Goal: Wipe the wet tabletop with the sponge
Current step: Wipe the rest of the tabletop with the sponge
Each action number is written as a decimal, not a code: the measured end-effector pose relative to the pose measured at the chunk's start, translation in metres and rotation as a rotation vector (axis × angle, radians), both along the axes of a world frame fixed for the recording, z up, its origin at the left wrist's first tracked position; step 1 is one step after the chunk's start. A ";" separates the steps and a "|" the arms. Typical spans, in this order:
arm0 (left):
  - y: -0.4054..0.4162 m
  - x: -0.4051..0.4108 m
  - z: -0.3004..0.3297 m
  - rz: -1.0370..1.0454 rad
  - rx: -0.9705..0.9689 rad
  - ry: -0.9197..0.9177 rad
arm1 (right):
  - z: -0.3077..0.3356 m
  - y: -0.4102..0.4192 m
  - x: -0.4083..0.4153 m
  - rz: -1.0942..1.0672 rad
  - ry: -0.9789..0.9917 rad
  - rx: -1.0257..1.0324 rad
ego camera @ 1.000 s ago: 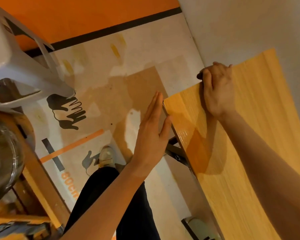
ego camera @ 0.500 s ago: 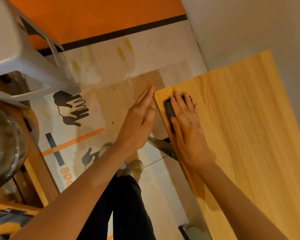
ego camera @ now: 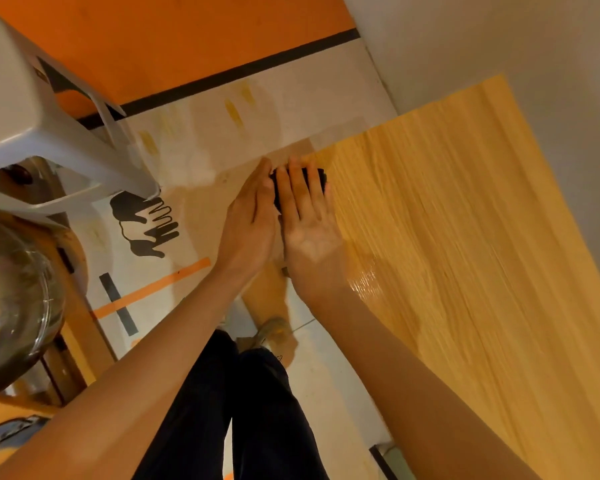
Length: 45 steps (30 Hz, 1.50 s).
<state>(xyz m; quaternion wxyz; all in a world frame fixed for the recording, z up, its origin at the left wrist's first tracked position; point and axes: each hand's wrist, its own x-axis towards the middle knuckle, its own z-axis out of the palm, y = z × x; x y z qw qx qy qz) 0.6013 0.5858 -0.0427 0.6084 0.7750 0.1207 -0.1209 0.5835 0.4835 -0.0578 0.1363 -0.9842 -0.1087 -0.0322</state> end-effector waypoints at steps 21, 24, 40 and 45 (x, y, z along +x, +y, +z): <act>-0.038 -0.086 0.062 -0.291 0.267 -0.031 | 0.059 -0.079 -0.149 -0.219 0.214 0.420; -0.055 -0.098 0.075 -0.326 0.191 0.050 | 0.092 -0.089 -0.148 -0.531 0.425 0.842; -0.076 -0.040 0.102 -0.559 0.084 0.276 | 0.128 -0.070 -0.110 -1.325 0.294 1.473; -0.074 0.004 0.095 -0.754 0.149 0.272 | 0.109 -0.047 -0.095 -1.329 0.250 1.256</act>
